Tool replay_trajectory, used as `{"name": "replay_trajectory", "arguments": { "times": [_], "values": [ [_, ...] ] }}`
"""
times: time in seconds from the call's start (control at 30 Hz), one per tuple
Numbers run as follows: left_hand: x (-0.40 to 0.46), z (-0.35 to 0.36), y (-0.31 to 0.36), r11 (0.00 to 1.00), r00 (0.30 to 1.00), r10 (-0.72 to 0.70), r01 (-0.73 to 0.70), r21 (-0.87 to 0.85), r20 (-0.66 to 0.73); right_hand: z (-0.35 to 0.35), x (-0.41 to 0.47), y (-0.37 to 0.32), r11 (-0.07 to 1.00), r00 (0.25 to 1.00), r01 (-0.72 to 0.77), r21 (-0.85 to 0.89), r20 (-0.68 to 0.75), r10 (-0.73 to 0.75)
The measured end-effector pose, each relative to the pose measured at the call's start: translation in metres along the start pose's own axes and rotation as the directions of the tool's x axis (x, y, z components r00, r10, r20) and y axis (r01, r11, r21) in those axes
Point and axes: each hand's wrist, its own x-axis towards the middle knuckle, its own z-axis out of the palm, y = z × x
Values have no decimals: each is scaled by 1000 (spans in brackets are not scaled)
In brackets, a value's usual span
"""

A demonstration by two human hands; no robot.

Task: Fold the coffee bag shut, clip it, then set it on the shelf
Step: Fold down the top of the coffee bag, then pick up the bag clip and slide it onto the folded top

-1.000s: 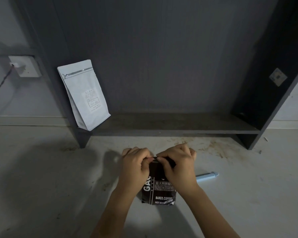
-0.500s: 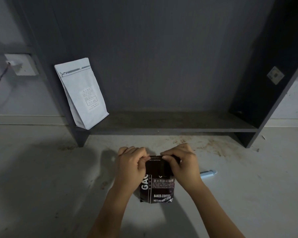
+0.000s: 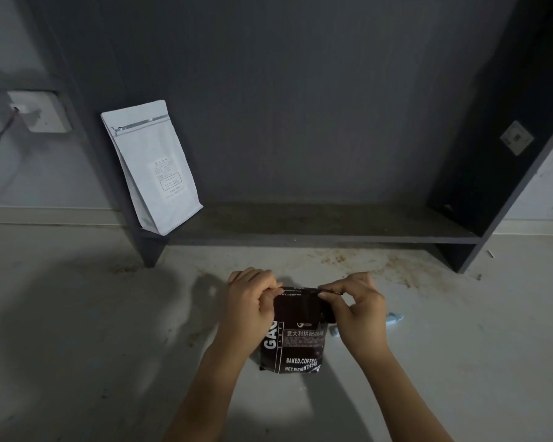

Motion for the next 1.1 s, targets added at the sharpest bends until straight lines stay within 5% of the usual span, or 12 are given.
{"name": "replay_trajectory", "arguments": {
  "times": [0.37,0.57,0.7,0.87,0.97,1.1],
  "values": [
    [1,-7,-1,983,998,-70,70,-168,3,-4,-6,14,983,963,-184,20,206,176],
    [-5,4,-1,746,918,-343,394,-537,198,8,-14,25,993,971,-100,-70,213,113],
    [-14,25,4,725,882,-366,470,-503,296,13,-12,31,984,990,-86,-156,100,102],
    [-12,33,-6,728,869,-422,495,-475,258,-2,1,36,990,960,-76,-122,259,106],
    [-11,35,-6,709,854,-449,519,-478,262,-11,3,65,951,960,-107,-289,217,174],
    [-7,38,-15,684,848,-439,529,-502,296,-15,-3,107,744,894,-230,-627,167,416]
  ]
}}
